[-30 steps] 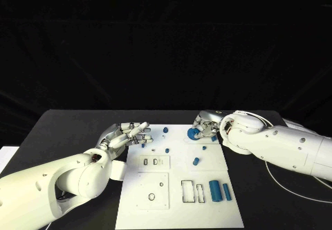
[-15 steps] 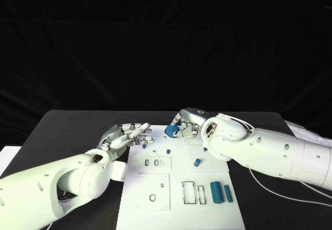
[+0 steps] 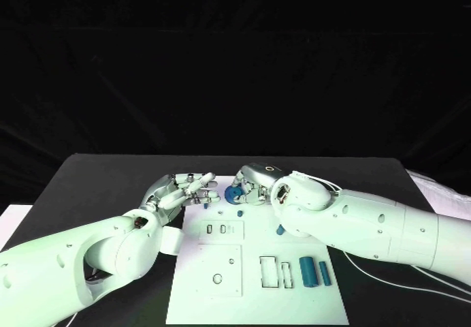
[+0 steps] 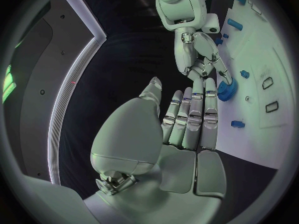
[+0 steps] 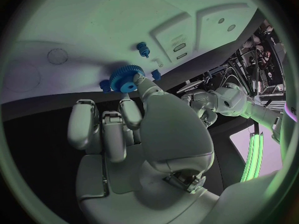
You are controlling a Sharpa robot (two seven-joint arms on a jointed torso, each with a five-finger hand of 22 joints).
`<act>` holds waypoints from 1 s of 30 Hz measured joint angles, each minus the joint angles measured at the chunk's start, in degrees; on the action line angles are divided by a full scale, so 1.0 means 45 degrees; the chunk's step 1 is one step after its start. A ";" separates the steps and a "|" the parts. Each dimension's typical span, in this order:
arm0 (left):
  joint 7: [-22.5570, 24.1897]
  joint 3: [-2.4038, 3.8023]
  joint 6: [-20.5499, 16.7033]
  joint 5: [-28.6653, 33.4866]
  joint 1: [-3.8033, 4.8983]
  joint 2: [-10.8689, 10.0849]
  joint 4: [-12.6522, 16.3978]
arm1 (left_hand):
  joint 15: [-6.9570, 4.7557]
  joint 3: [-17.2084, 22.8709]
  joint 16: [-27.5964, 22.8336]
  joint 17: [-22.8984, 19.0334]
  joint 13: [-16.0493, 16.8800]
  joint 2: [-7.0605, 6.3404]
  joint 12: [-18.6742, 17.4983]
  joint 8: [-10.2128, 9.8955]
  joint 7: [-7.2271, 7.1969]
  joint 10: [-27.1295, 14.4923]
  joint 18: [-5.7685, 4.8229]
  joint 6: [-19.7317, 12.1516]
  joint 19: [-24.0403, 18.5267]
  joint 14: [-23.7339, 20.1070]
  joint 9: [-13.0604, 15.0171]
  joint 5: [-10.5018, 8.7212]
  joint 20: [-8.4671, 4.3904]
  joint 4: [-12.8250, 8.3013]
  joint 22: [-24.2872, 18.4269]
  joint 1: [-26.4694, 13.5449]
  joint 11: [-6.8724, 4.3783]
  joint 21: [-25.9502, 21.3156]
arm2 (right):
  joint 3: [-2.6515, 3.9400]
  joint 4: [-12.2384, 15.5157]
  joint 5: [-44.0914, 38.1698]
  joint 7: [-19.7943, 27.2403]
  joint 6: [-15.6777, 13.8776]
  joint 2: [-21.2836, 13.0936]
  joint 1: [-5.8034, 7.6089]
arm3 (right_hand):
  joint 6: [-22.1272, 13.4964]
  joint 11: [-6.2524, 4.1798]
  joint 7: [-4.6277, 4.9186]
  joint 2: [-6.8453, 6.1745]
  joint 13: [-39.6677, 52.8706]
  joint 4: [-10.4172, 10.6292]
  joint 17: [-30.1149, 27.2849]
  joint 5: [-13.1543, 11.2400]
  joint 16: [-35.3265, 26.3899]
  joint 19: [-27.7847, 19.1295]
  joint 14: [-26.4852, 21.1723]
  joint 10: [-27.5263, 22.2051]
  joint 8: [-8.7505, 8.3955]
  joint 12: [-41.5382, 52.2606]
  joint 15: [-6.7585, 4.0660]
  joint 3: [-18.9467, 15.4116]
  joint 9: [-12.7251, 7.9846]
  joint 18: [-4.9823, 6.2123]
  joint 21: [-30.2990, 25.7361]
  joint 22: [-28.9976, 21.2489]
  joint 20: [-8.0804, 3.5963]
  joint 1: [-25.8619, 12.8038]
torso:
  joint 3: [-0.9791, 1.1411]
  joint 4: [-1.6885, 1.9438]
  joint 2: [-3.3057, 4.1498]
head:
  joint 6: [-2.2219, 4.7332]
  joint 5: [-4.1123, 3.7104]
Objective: Assemble the parts on the task board
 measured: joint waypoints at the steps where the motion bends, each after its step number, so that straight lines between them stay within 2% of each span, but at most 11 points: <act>1: -0.0001 0.0000 0.0000 0.0000 0.0000 0.0000 0.0000 | 0.0000 0.0000 0.0000 0.0000 0.0000 0.0000 0.0000 0.0000 0.0000 0.0000 0.0000 0.0000 0.0000 0.0000 0.0000 0.0000 0.0000 0.0000 0.0000 0.0000 0.0000 0.0000 | -0.0002 -0.0020 -0.0025 -0.0005 0.0009 0.0024 -0.0006 | 0.0000 -0.0001 0.0000 -0.0001 0.0000 0.0045 0.0000 -0.0002 0.0000 0.0000 0.0000 0.0001 -0.0037 0.0000 0.0000 0.0044 0.0000 0.0000 0.0000 0.0000 0.0000 -0.0001 | 0.0000 -0.0001 0.0000 | -0.0007 0.0002; 7: -0.0004 0.0000 0.0004 0.0000 0.0000 -0.0003 0.0004 | 0.0000 0.0000 0.0000 -0.0001 0.0000 0.0000 0.0000 0.0000 0.0000 0.0000 0.0000 0.0000 0.0000 0.0000 0.0000 0.0000 0.0000 0.0000 -0.0010 0.0000 0.0000 0.0000 | -0.0009 -0.0132 -0.0172 -0.0038 0.0012 0.0147 -0.0017 | 0.0004 -0.0117 -0.0004 -0.0153 -0.0136 0.0150 -0.0001 -0.0008 0.0000 -0.0001 0.0000 0.0118 -0.0050 -0.0242 0.0000 0.0148 0.0002 0.0000 0.0048 0.0025 0.0000 -0.0151 | 0.0012 -0.0015 -0.0007 | -0.0033 0.0018; 10: -0.0009 0.0001 0.0009 0.0000 0.0000 -0.0004 0.0005 | 0.0000 0.0000 0.0000 -0.0001 0.0000 0.0000 0.0000 0.0000 0.0000 0.0000 0.0000 0.0000 0.0000 0.0000 0.0000 0.0000 0.0000 0.0000 -0.0010 0.0000 0.0000 0.0000 | -0.0014 -0.0197 -0.0259 -0.0078 -0.0057 0.0188 -0.0022 | 0.0126 -0.0160 -0.0119 -0.0305 -0.0288 0.0160 -0.0001 -0.0156 -0.0033 -0.0001 0.0000 0.0155 -0.0246 -0.0474 0.0000 0.0158 0.0007 0.0001 0.0048 0.0025 0.0000 -0.0302 | 0.0016 -0.0016 -0.0010 | -0.0027 0.0010; 12: -0.0013 0.0001 0.0012 0.0000 0.0000 -0.0005 0.0005 | 0.0000 0.0000 0.0000 -0.0002 0.0000 0.0000 0.0000 0.0000 0.0000 0.0000 0.0000 0.0000 0.0000 0.0000 0.0000 0.0000 0.0000 0.0000 -0.0010 0.0000 0.0000 0.0000 | -0.0019 -0.0248 -0.0313 -0.0113 -0.0132 0.0215 -0.0029 | 0.0233 -0.0113 -0.0098 -0.0422 -0.0565 0.0203 -0.0002 -0.0332 -0.0100 0.0014 -0.0002 0.0022 -0.0418 -0.0731 0.0005 0.0201 0.0005 0.0001 0.0048 0.0016 0.0015 -0.0420 | 0.0016 -0.0016 -0.0012 | -0.0015 0.0002; 14: -0.0019 0.0001 0.0017 0.0000 0.0000 -0.0005 0.0005 | 0.0000 0.0000 0.0000 -0.0002 0.0000 0.0000 0.0000 0.0000 0.0000 0.0000 0.0001 0.0000 0.0000 0.0000 0.0000 0.0000 0.0000 0.0000 -0.0010 0.0000 0.0000 0.0000 | -0.0025 -0.0298 -0.0355 -0.0147 -0.0201 0.0239 -0.0034 | -0.0058 0.0052 0.0041 -0.0496 -0.0771 0.0238 -0.0002 -0.0499 -0.0155 0.0009 -0.0001 -0.0195 -0.0439 -0.1054 0.0146 0.0236 0.0004 0.0001 0.0048 -0.0008 0.0127 -0.0495 | 0.0022 -0.0016 -0.0011 | -0.0011 -0.0007; 16: -0.0028 0.0001 0.0021 0.0000 0.0000 -0.0005 0.0005 | 0.0000 0.0000 0.0000 -0.0002 0.0000 0.0000 0.0000 0.0000 0.0000 0.0000 0.0000 0.0000 0.0000 0.0000 0.0000 0.0000 0.0000 0.0000 -0.0009 0.0000 0.0000 0.0000 | -0.0037 -0.0355 -0.0395 -0.0190 -0.0259 0.0260 -0.0046 | -0.0689 0.0165 0.0134 -0.0619 -0.1063 0.0309 -0.0002 -0.0593 -0.0176 -0.0051 0.0001 -0.0403 -0.0411 -0.1445 0.0207 0.0262 -0.0012 0.0002 0.0048 -0.0061 0.0187 -0.0613 | 0.0024 -0.0016 -0.0011 | -0.0007 -0.0015; 20: -0.0046 0.0002 0.0032 0.0000 0.0000 -0.0005 0.0003 | 0.0000 0.0000 0.0000 -0.0003 0.0000 0.0000 0.0000 0.0000 0.0000 0.0000 0.0000 0.0000 0.0000 0.0000 0.0000 0.0000 0.0000 0.0000 -0.0009 0.0000 0.0000 0.0000 | -0.0075 -0.0436 -0.0439 -0.0284 -0.0285 0.0275 -0.0090 | -0.1332 0.0241 0.0223 -0.0901 -0.1428 0.0381 -0.0003 -0.0592 -0.0240 -0.0074 -0.0006 -0.0650 -0.0462 -0.1910 0.0276 0.0089 -0.0058 0.0000 0.0048 -0.0128 0.0288 -0.0646 | 0.0024 -0.0015 -0.0011 | -0.0004 -0.0027; 23: -0.0062 0.0002 0.0040 0.0000 0.0000 -0.0004 0.0002 | 0.0000 0.0025 -0.0059 0.0013 0.0000 0.0000 0.0000 0.0000 0.0000 0.0000 0.0000 0.0000 0.0000 0.0000 0.0000 0.0000 0.0000 -0.0075 -0.0015 0.0000 0.0000 -0.0076 | -0.0078 -0.0467 -0.0459 -0.0346 -0.0294 0.0280 -0.0098 | -0.1852 0.0297 0.0292 -0.0942 -0.1643 0.0466 -0.0003 -0.0591 -0.0247 -0.0095 -0.0023 -0.0766 -0.0462 -0.2183 0.0349 0.0004 -0.0058 0.0001 0.0048 -0.0143 0.0323 -0.0594 | 0.0024 -0.0009 -0.0011 | -0.0004 -0.0035; 30: -0.0089 0.0002 0.0059 0.0000 0.0000 -0.0004 0.0000 | 0.0000 0.0013 -0.0085 0.0020 0.0000 0.0000 0.0000 0.0000 0.0000 0.0000 0.0000 0.0000 0.0000 0.0000 0.0000 0.0000 0.0000 -0.0087 -0.0020 0.0000 0.0000 -0.0077 | -0.0078 -0.0496 -0.0483 -0.0456 -0.0315 0.0287 -0.0096 | -0.1963 0.0299 0.0319 -0.0992 -0.1768 0.0518 -0.0001 -0.0592 -0.0247 -0.0140 -0.0023 -0.0801 -0.0462 -0.2279 0.0348 -0.0049 -0.0057 0.0001 0.0047 -0.0158 0.0368 -0.0645 | 0.0016 -0.0007 -0.0011 | -0.0001 -0.0049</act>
